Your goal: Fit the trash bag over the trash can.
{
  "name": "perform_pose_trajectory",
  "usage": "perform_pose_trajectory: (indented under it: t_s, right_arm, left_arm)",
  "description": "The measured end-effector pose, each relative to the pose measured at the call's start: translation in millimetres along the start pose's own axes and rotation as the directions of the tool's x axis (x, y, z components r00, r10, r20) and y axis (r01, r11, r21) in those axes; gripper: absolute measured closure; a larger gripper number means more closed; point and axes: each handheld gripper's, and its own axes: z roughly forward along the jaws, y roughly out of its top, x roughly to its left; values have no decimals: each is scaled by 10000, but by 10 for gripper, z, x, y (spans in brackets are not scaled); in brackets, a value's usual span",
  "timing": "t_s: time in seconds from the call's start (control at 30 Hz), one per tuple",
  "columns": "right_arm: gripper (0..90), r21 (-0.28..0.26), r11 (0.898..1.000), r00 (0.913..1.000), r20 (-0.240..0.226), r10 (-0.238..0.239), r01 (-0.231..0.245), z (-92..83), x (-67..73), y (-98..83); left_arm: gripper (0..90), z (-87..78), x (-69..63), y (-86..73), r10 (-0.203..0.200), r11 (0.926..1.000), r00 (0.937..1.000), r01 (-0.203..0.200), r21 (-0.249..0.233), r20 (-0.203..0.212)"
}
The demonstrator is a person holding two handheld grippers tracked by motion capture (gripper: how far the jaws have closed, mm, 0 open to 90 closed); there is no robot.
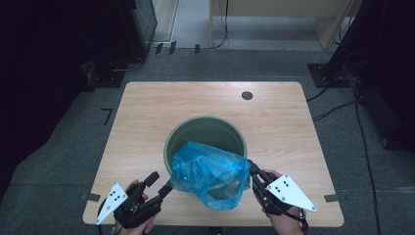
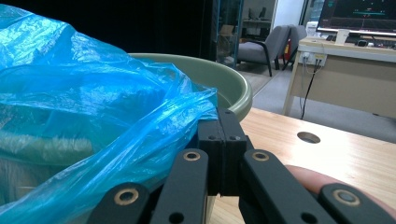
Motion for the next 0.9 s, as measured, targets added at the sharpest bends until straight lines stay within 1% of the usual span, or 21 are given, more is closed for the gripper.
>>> perform_pose_trajectory:
  t_s: [0.03,0.1,0.13,0.17,0.2,0.23,0.27,0.3,0.33,0.37,0.43,0.53,0.6,0.7,0.77,0.83,0.9]
  right_arm:
    - [900,16,10000,10000,-30,52,-52,3,0,-9]
    - [900,80,9999,10000,-46,74,-74,16,4,-45]
    - [900,117,9999,9999,-54,94,-93,24,11,-64]
    - [900,193,9998,10000,-30,86,-85,42,26,-94]
    - [900,227,9997,10000,6,76,-76,54,33,-111]
    - [900,249,9996,10000,-1,99,-99,61,35,-116]
    - [900,240,9996,9999,-23,160,-159,68,35,-110]
    - [900,183,9997,9999,-43,159,-158,69,31,-93]
    - [900,86,9998,9998,-65,178,-177,69,30,-68]
    - [900,-21,9997,9997,-98,226,-226,67,30,-32]
    - [900,-287,9994,9998,-94,200,-202,60,29,46]
    - [900,-578,9982,9998,-120,163,-169,53,36,175]
    - [900,-696,9975,10000,-32,81,-83,87,27,226]
    - [900,-530,9982,9996,-31,268,-269,167,-5,238]
    - [891,-326,9981,9984,-234,511,-519,226,-40,234]
    - [891,-288,9977,9980,-190,602,-607,246,-58,223]
    - [890,-217,9973,9974,-162,702,-706,253,-85,193]
  left_arm:
    - [371,0,17,-5,-78,10000,10000,78,-25,-47]
    - [349,12,53,-14,-360,9993,9988,364,119,-330]
    - [345,23,83,-23,-647,9977,9969,657,195,-442]
    - [346,26,103,-30,-854,9961,9953,864,189,-455]
    - [356,27,110,-30,-966,9951,9942,976,174,-475]
    - [376,18,106,-20,-956,9953,9945,962,112,-424]
    - [417,5,90,-2,-875,9962,9958,874,-24,-288]
    - [472,-12,62,24,-712,9973,9973,709,-185,-161]
    - [504,-23,28,56,-483,9983,9987,478,-337,-141]
    - [513,-34,-2,91,-275,9986,9995,267,-463,-176]
    - [507,-51,-32,155,-130,9975,9999,125,-690,-65]
    - [456,-36,-27,226,-187,9979,9998,186,-615,-1]
    - [450,-26,-7,253,-306,9972,9995,302,-677,-49]
    - [452,10,26,295,-629,9960,9980,630,-641,38]
    - [441,50,52,334,-877,9950,9959,887,-450,226]
    - [424,80,86,343,-1070,9939,9938,1077,-226,316]
    - [412,88,115,310,-1022,9946,9944,1026,-127,276]
